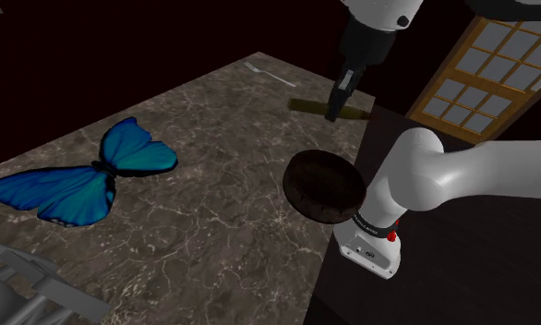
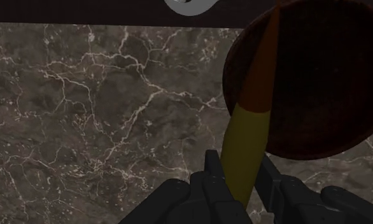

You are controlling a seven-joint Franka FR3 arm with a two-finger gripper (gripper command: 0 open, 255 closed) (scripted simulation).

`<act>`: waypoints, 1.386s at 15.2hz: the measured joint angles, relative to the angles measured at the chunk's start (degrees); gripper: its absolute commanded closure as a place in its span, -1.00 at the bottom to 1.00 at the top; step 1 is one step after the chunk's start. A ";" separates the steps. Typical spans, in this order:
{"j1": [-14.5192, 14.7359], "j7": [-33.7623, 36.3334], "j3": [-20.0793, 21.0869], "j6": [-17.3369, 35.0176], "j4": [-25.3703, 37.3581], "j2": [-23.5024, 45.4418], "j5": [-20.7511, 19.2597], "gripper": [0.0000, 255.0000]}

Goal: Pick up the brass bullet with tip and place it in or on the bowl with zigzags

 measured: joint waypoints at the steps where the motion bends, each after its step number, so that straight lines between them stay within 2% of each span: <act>1: 0.55 1.07 0.97 -0.93 0.05 -0.91 1.00 1.00; 6: 2.72 7.22 7.09 -3.43 1.30 -2.76 6.81 1.00; 8: 3.06 8.24 8.32 -3.25 1.02 -2.98 7.96 1.00; 21: 5.22 8.88 12.01 3.76 -9.53 -6.47 11.80 1.00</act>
